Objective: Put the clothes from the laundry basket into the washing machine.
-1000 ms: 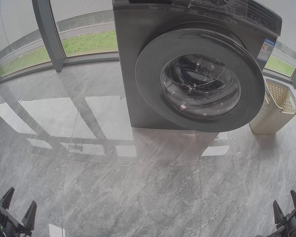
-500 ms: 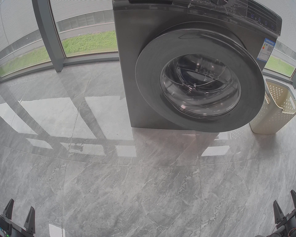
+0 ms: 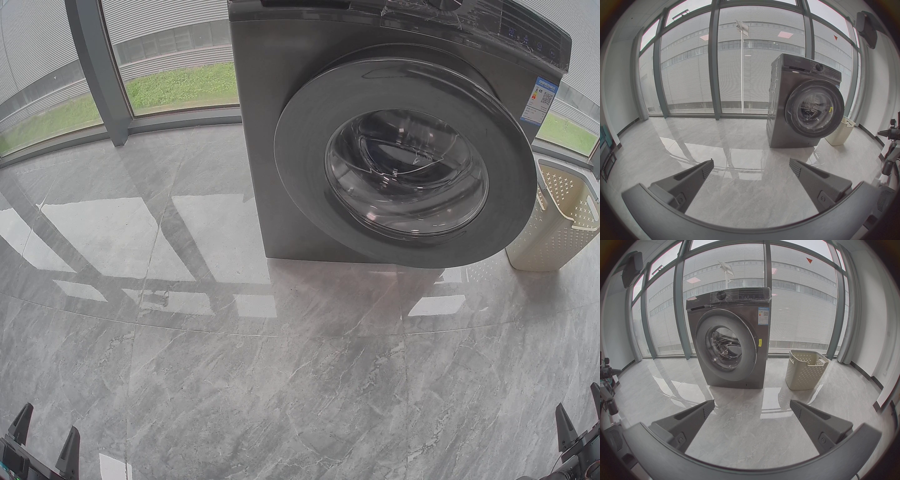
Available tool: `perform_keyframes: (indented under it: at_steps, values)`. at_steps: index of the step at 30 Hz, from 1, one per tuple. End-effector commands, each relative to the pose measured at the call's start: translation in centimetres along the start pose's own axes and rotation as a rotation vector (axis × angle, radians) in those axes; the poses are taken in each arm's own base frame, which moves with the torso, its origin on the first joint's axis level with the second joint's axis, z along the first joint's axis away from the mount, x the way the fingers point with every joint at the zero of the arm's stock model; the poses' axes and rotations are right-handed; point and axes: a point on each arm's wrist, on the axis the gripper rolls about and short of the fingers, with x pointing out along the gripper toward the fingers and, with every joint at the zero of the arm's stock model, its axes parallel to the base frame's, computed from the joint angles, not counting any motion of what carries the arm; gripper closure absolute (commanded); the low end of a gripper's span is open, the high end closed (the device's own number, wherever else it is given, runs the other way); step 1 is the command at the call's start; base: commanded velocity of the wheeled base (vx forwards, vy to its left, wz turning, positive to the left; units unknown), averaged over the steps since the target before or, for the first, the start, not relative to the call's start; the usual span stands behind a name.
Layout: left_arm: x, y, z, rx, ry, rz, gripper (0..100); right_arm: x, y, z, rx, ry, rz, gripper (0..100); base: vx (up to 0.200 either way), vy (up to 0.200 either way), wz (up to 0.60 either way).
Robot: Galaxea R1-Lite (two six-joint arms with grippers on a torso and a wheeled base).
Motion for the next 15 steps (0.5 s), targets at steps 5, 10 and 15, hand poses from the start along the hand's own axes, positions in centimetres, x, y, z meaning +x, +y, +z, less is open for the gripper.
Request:
perform_keyframes:
  at_steps: [5,10,15]
  values:
    - [0.03,0.04,-0.5,0.024,0.004,0.013,0,0.01,-0.03,-0.49,0.011,0.002,-0.012,0,0.0,0.0,0.0]
    - [0.03,0.04,-0.5,0.024,0.004,0.016,0,0.01,-0.07,-0.46,0.019,-0.001,-0.027,0,0.0,-0.12,0.0]
    - [0.03,0.03,-0.5,0.022,0.004,0.011,0,-0.05,-0.07,-0.15,0.018,-0.018,-0.029,0,0.0,-0.2,0.0]
